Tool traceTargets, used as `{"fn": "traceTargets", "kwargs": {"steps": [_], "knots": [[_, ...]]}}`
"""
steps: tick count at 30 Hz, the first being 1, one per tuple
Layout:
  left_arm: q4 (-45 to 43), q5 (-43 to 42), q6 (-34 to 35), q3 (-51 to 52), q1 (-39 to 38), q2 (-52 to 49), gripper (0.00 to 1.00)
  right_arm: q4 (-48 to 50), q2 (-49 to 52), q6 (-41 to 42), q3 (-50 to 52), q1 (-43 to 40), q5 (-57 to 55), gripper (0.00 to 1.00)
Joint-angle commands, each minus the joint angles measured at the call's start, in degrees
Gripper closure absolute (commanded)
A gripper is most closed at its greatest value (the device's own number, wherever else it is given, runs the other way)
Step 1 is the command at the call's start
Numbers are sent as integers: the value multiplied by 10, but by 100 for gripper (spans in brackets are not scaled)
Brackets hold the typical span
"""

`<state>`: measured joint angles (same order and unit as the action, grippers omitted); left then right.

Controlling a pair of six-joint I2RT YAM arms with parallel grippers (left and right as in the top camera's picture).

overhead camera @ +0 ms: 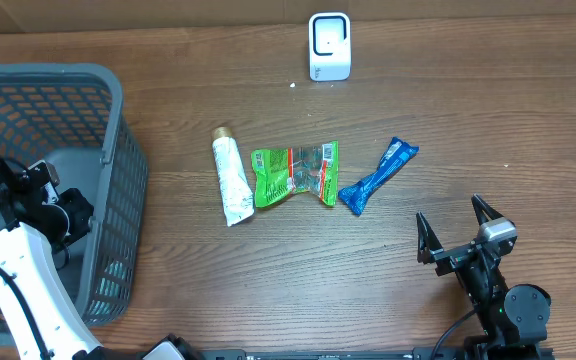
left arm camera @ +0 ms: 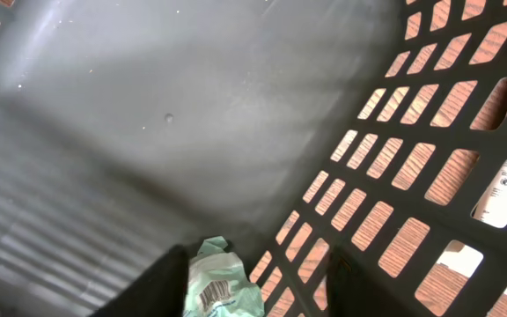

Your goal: Scan the item barcode

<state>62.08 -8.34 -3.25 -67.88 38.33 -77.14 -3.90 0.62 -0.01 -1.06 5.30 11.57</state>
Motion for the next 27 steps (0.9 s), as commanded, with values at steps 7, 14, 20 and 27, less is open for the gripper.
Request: {"fn": "traceTargets", "kwargs": {"steps": [7,14,20,27], "knots": [[-4,-5,7,-10,-4,7,0,3,-5,2,6,3,-2,0],[-25,-5,22,-10,-4,7,0,3,-5,2,6,3,-2,0],[-41,-7,30,-10,-5,7,0,3,-5,2,6,3,-2,0],[-8,-7,26,-59,-4,26,0,3,-5,2,6,3,-2,0]]}}
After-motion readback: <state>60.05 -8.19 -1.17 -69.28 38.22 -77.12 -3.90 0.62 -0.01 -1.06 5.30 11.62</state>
